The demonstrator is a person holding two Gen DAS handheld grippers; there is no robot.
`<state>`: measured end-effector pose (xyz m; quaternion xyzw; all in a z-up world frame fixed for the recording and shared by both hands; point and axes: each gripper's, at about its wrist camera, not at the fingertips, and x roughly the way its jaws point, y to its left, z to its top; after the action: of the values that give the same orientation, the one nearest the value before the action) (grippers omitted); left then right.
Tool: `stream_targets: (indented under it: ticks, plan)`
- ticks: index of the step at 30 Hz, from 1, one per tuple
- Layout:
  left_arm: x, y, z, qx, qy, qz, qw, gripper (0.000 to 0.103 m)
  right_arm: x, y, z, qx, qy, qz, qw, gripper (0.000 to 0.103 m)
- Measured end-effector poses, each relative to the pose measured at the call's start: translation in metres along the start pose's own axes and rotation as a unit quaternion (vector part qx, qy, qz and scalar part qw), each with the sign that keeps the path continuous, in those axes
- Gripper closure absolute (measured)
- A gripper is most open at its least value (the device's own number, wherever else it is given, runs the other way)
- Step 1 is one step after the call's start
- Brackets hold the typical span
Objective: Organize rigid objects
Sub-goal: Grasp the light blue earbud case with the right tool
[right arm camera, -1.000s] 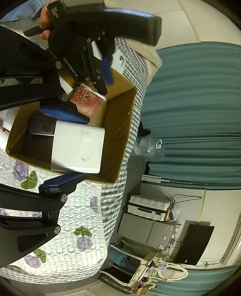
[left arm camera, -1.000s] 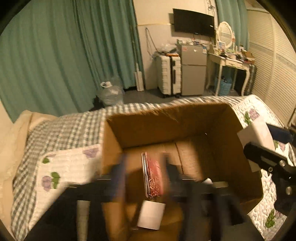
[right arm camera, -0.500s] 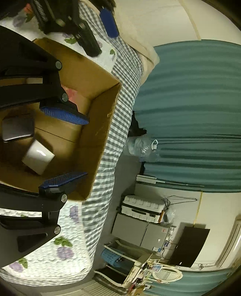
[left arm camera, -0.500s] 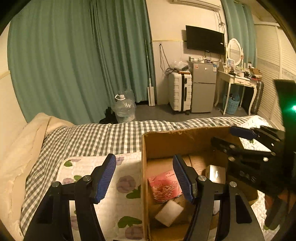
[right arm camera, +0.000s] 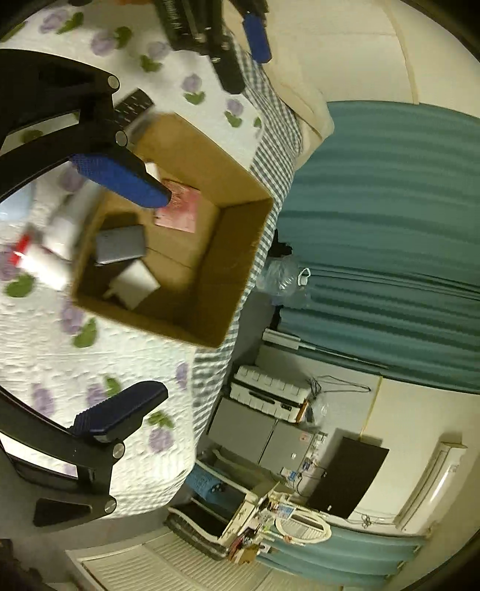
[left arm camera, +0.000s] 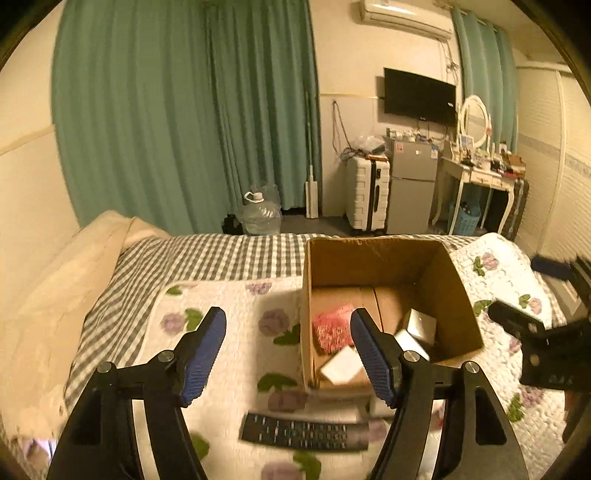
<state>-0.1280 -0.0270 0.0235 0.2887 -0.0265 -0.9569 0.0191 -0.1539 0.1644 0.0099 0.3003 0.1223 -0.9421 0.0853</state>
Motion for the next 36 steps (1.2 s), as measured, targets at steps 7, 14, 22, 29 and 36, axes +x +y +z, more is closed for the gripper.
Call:
stream_targets:
  ticks: [7, 14, 22, 29, 36]
  plan:
    - [-0.017, 0.005, -0.043, -0.025, 0.016, -0.001, 0.9996, 0.030, -0.020, 0.021, -0.070, 0.039, 0.040, 0.032, 0.998, 0.007]
    - [0.011, 0.000, -0.111, -0.008, 0.089, 0.008, 0.9959, 0.030, 0.042, 0.066, -0.134, 0.027, 0.139, 0.081, 0.987, 0.012]
    - [0.031, -0.014, -0.137, 0.016, 0.125, 0.001, 0.9920, 0.030, 0.080, 0.074, -0.148, 0.040, 0.184, 0.110, 0.976, 0.049]
    - [0.034, -0.014, -0.128, 0.063, 0.126, -0.016, 0.9898, 0.030, 0.054, 0.055, -0.134, 0.046, 0.149, 0.108, 0.982, 0.052]
    - [0.052, -0.031, -0.130, 0.245, 0.132, -0.033, 0.9600, 0.030, 0.035, 0.040, -0.124, 0.063, 0.136, 0.118, 0.982, 0.052]
